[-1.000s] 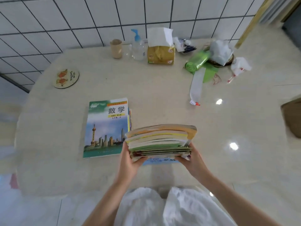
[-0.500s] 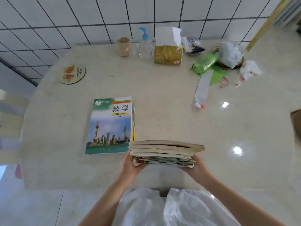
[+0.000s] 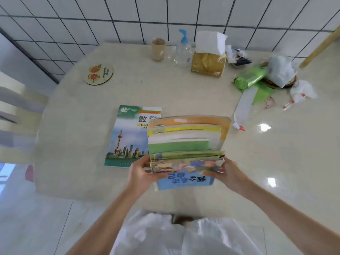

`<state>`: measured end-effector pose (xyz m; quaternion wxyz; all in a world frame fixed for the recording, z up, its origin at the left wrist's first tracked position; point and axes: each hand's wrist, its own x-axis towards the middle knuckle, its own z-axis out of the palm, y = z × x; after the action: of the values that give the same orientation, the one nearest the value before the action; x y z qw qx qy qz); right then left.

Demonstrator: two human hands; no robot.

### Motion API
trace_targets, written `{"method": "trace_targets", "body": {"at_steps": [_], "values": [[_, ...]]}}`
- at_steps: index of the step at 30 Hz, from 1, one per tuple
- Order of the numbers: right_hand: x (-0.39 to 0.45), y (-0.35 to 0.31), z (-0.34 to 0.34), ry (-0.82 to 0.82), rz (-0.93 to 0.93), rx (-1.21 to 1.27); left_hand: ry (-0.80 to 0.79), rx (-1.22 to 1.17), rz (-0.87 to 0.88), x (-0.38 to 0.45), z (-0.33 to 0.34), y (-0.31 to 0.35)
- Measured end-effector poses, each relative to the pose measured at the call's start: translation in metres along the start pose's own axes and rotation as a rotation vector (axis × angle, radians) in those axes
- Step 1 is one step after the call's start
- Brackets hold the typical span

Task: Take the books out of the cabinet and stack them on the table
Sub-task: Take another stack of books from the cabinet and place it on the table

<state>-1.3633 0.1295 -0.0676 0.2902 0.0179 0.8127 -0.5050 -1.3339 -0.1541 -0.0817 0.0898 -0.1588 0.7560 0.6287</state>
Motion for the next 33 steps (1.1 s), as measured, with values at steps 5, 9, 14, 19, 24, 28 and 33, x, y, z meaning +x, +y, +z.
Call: {"method": "trace_targets", "body": {"at_steps": [5,9,14,19,24,28,33], "values": [[0.030,-0.040,0.013,0.044,-0.065,0.030,0.026,-0.015,0.010,0.020,-0.038,0.021],[0.047,-0.078,0.028,0.015,-0.063,0.098,0.034,-0.062,-0.042,0.041,-0.074,0.030],[0.072,-0.110,0.064,-0.040,0.100,0.179,0.035,-0.052,-0.122,0.068,-0.121,0.033],[0.095,-0.124,0.105,-0.064,0.311,0.253,-0.075,0.008,-0.223,0.094,-0.158,0.024],[0.112,-0.132,0.131,-0.003,0.453,0.308,-0.108,0.093,-0.292,0.116,-0.174,0.016],[0.124,-0.136,0.143,-0.015,0.574,0.299,-0.115,0.137,-0.412,0.129,-0.178,0.007],[0.129,-0.140,0.144,0.060,0.612,0.280,-0.079,0.123,-0.474,0.127,-0.176,0.002]]}}
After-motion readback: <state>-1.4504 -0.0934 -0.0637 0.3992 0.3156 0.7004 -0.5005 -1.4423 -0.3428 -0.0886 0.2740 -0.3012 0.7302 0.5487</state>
